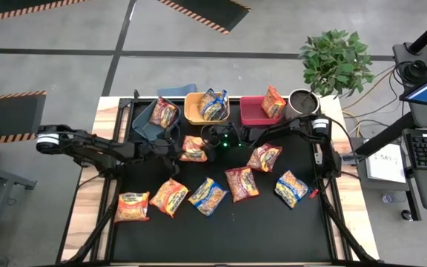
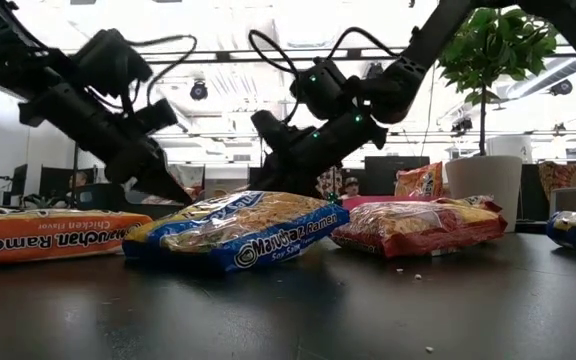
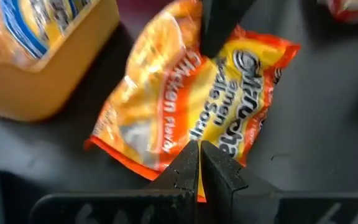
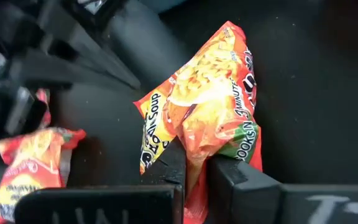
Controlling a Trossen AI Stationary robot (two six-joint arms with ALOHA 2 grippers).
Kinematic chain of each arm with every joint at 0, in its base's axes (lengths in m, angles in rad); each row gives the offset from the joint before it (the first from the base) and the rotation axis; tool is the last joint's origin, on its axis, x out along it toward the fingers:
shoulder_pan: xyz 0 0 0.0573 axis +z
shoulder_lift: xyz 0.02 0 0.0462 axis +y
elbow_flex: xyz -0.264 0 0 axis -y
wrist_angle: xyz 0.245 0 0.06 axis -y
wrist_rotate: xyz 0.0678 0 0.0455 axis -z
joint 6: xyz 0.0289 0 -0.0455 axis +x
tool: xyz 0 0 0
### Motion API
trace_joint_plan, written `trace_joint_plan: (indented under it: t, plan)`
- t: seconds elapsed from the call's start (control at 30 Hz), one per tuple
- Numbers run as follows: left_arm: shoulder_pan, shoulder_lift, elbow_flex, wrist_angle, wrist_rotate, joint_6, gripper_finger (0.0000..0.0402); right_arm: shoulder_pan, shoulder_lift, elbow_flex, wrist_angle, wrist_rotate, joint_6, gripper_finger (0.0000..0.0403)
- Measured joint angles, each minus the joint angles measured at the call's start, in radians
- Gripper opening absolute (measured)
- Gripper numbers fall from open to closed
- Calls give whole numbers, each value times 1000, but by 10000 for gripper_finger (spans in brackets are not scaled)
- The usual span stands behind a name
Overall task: Sort Maruchan noodles
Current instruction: Put the orange noodle pack into the red bin
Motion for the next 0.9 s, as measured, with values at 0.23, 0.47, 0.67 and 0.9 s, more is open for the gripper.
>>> trace_joint_plan:
  t: [0.23, 0.47, 0.67, 0.9]
  plan:
    - [0, -223, 0, -10, 7, 131, 0, -4, -110, 0, -197, 0, -80, 20]
    - [0, -440, 10, 4, 7, 268, 0, -7, -272, -1, -400, 3, -113, 18]
    - [0, -525, 63, 5, 7, 332, 0, -17, -432, -1, -522, 6, -113, 18]
    - [0, -532, 159, 3, 7, 407, 0, -86, -572, 111, -813, 121, -138, 18]
